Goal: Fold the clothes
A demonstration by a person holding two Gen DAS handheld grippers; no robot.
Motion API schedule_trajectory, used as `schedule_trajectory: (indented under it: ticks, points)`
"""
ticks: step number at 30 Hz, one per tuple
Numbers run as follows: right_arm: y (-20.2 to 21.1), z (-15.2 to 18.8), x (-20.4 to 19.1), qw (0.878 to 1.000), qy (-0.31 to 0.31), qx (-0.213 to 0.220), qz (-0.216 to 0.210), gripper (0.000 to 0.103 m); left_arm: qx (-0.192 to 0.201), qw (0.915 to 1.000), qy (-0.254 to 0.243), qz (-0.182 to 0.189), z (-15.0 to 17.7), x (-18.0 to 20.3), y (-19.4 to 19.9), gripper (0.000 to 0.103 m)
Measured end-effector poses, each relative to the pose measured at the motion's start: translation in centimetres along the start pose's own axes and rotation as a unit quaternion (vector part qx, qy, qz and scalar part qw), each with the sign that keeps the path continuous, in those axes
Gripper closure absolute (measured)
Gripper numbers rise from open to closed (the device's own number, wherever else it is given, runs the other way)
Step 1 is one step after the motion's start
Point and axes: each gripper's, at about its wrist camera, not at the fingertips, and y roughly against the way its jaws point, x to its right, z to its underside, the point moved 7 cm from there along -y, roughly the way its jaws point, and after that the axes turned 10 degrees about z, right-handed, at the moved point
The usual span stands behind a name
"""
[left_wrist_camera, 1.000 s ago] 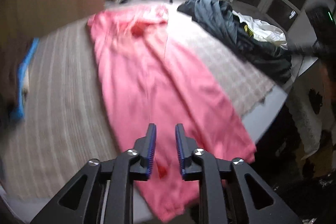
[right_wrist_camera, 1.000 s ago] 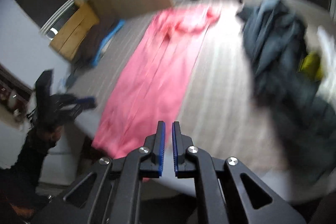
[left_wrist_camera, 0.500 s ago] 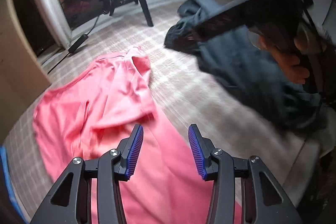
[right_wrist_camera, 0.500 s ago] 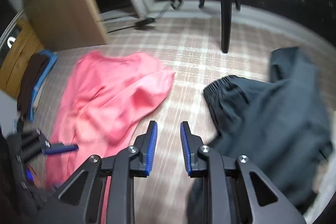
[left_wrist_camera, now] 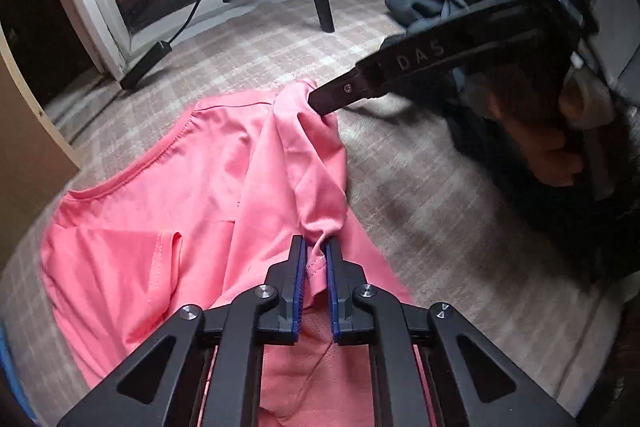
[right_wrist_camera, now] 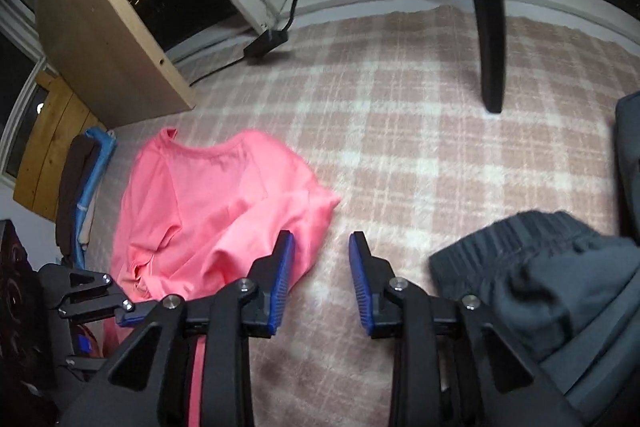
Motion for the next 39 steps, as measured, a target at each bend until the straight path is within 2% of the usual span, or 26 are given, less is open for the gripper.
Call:
schedule_trajectory:
  ticks: [3,5,6,7,8,11,16,17,18,19,21,23,24,25,26,29,32,34,35,36,37,39]
  points:
    - [0.1,-0.2,-0.1,1.000,0.003,0.003,-0.004,0.074,0.017,0.9998,0.007,-0.001,-0.5,-0.7,1.5,0.100]
    - [0.1,-0.5,-0.3,1.000,0.009,0.009,-0.008,0.074,0.037,0.9987,0.034,0.012,-0.8,-1.8,3.1,0.100]
    - [0.1,-0.6,-0.4,1.000,0.011,0.011,-0.010,0.074,0.047,0.9979,0.045,-0.002,-0.8,-2.8,3.7,0.100]
    - [0.1,-0.8,-0.5,1.000,0.010,0.015,-0.010,0.074,0.055,0.9967,0.051,-0.031,-0.6,-4.1,4.1,0.100]
    - [0.0,-1.0,-0.4,1.000,0.007,0.019,-0.008,0.072,0.057,0.9947,0.068,-0.052,-0.4,-5.6,4.3,0.100]
    - [0.0,-1.2,-0.6,0.999,0.006,0.025,-0.028,0.062,0.049,0.9897,0.125,-0.049,0.2,-9.1,3.5,0.100]
    - [-0.9,-1.1,-2.0,0.998,0.030,0.013,-0.051,0.062,0.039,0.9909,0.123,-0.039,0.5,-9.4,2.1,0.099]
    - [-0.9,-1.4,-1.9,0.998,0.030,0.014,-0.044,0.066,0.035,0.9914,0.121,-0.038,0.5,-9.2,1.9,0.099]
    - [-0.9,-1.6,-1.8,0.999,0.030,0.016,-0.037,0.076,0.030,0.9917,0.120,-0.035,0.5,-8.9,1.7,0.098]
    - [-0.9,-1.9,-1.7,0.999,0.030,0.017,-0.029,0.100,0.025,0.9920,0.120,-0.032,0.6,-8.6,1.4,0.097]
    - [-0.8,-2.4,-1.6,0.999,0.030,0.019,-0.015,0.099,0.021,0.9925,0.109,-0.051,0.8,-8.6,1.8,0.080]
    - [-0.8,-2.9,-1.4,0.999,0.030,0.022,0.000,0.095,0.019,0.9923,0.097,-0.075,1.1,-8.7,2.3,0.069]
    - [-0.8,-3.1,-1.3,0.999,0.030,0.023,0.007,0.090,0.021,0.9913,0.098,-0.085,1.4,-9.0,2.9,0.070]
    - [-0.8,-3.4,-1.2,0.999,0.030,0.025,0.015,0.078,0.027,0.9903,0.106,-0.086,1.7,-9.3,3.5,0.071]
    - [-0.4,-3.6,-1.2,0.999,0.028,0.033,0.015,0.071,0.033,0.9896,0.115,-0.080,1.9,-9.6,4.0,0.070]
    - [1.5,-3.5,-0.8,0.998,0.015,0.061,-0.004,0.068,0.041,0.9912,0.120,-0.036,1.7,-9.3,4.6,0.067]
    - [2.0,-3.1,-0.2,0.998,0.002,0.060,-0.011,0.068,0.028,0.9953,0.089,-0.025,0.7,-8.2,2.9,0.061]
    - [1.8,-2.9,0.2,0.998,-0.001,0.056,-0.004,0.068,0.015,0.9969,0.073,-0.024,0.1,-7.8,1.3,0.063]
    - [1.7,-2.7,0.3,0.999,-0.002,0.054,-0.003,0.068,0.010,0.9971,0.072,-0.020,0.0,-7.7,0.7,0.087]
    - [1.6,-2.5,0.5,0.999,-0.003,0.051,-0.003,0.068,0.003,0.9972,0.074,-0.012,-0.1,-7.6,0.2,0.101]
    - [1.5,-2.3,0.6,0.999,-0.003,0.049,-0.003,0.068,0.005,0.9971,0.076,-0.008,-0.3,-7.5,0.1,0.099]
    - [1.5,-2.0,0.5,0.999,-0.005,0.050,-0.012,0.068,0.038,0.9955,0.085,-0.017,-0.5,-7.6,2.4,0.099]
